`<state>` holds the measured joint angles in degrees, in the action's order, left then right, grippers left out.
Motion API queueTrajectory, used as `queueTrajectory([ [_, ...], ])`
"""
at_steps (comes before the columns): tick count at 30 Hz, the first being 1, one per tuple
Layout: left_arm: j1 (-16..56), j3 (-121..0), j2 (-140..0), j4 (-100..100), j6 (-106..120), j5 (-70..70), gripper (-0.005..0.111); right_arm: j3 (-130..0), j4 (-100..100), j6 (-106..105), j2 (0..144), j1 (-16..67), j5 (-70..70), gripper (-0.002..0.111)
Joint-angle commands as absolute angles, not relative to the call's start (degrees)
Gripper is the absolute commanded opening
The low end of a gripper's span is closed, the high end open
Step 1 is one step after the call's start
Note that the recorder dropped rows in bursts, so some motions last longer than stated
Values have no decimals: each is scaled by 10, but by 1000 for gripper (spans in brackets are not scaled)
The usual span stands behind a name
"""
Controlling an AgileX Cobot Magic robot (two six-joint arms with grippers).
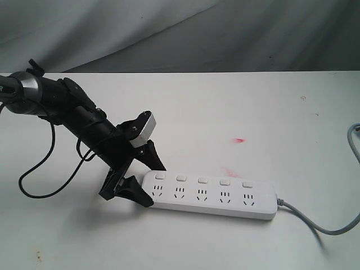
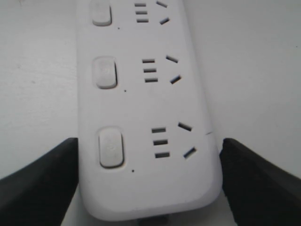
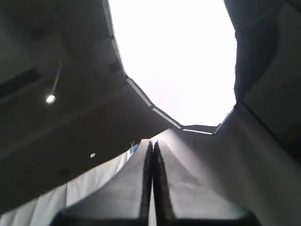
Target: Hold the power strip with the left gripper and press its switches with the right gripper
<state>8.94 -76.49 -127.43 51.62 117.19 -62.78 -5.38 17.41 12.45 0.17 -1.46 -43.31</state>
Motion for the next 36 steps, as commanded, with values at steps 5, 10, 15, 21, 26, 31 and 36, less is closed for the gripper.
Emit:
queueTrajectory([
  [5, 93, -763, -1275, 517, 1170, -628, 0, -259, 366, -92, 65, -18, -164, 0],
  [10, 93, -763, -1275, 517, 1170, -628, 0, -395, 364, -131, 209, -17, -52, 0],
  [15, 93, -763, -1275, 517, 1170, -628, 0, -558, 348, -139, 365, -17, 141, 0],
  [21, 93, -763, -1275, 517, 1170, -628, 0, -731, 292, -153, 531, -17, 344, 0],
  [26, 93, -763, -1275, 517, 1170, -628, 0, -825, 254, -207, 629, -17, 463, 0],
  [31, 93, -763, -1275, 517, 1170, -628, 0, -851, 254, -381, 731, -17, 501, 0],
  [36, 93, -763, -1275, 517, 1170, -628, 0, -851, 323, -543, 849, -17, 623, 0],
])
